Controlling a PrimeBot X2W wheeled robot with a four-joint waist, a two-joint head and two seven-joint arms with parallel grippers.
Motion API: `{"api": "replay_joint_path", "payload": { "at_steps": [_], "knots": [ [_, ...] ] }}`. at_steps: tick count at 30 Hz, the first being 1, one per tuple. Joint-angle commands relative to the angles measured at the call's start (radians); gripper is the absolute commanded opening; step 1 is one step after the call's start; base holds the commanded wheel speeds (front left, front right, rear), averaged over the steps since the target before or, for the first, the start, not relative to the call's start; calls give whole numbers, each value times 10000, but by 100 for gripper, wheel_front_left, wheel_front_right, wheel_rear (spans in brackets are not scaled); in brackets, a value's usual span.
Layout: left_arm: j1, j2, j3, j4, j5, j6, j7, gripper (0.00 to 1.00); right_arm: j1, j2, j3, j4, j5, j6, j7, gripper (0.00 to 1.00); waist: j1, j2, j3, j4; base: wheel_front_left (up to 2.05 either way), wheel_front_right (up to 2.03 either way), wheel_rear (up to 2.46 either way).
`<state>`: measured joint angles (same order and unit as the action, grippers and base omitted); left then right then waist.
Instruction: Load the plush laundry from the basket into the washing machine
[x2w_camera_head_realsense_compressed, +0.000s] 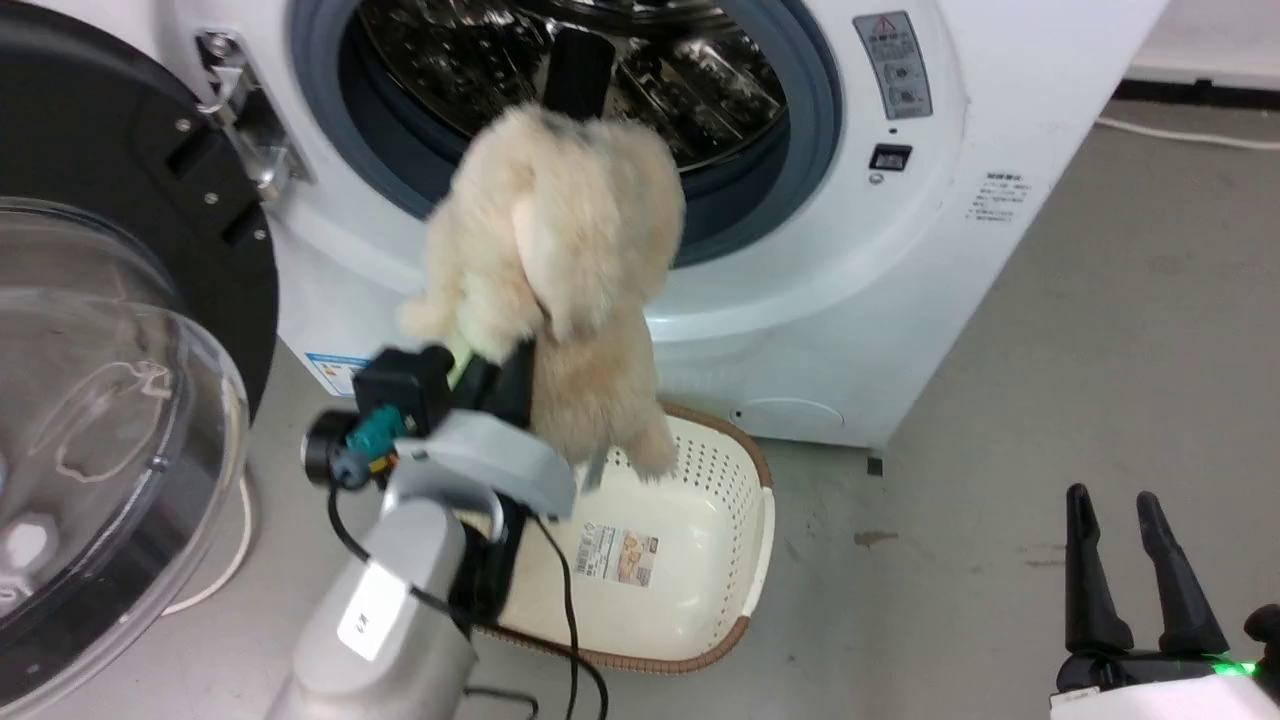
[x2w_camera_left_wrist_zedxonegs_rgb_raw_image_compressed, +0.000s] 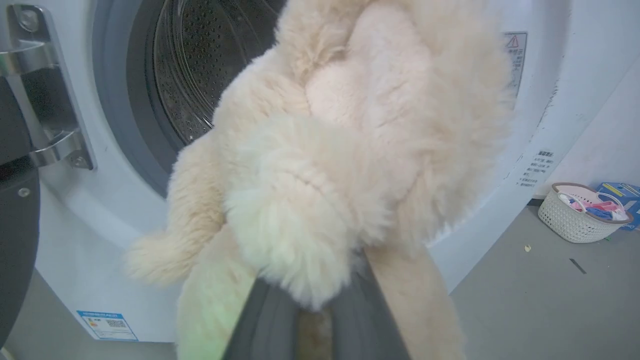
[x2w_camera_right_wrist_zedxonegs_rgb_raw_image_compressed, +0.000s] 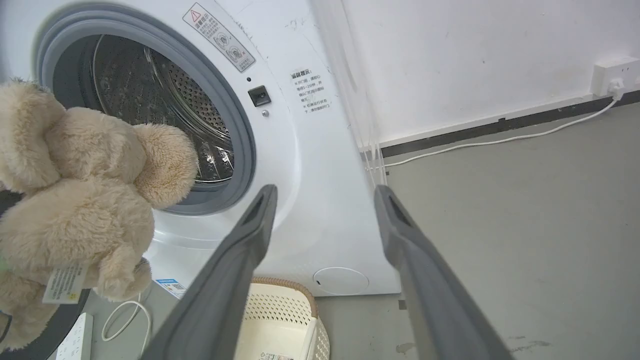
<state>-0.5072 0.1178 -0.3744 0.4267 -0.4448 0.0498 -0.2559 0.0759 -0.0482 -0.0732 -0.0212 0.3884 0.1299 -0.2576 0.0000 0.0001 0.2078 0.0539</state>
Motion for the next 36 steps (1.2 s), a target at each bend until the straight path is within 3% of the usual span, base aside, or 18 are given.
{"api": "replay_joint_path", "payload": {
  "at_steps": [1,14,36],
  "knots": [
    [-414,73,156,77,100,-57,-58,0,-58,-20,-47,-54,56,8,-42,100,0,-1,188,-122,0,0,0],
    [-2239,411,1103,438,773,-178,-58,0,-684,-20,-106,-337,6,8,-42,100,0,-1,1608,-756,0,0,0],
    [-5090,834,1837,1099,1695,-475,-59,0,-1341,-20,-33,-653,199,8,-42,100,0,-1,3591,-1579,0,0,0]
  ]
}}
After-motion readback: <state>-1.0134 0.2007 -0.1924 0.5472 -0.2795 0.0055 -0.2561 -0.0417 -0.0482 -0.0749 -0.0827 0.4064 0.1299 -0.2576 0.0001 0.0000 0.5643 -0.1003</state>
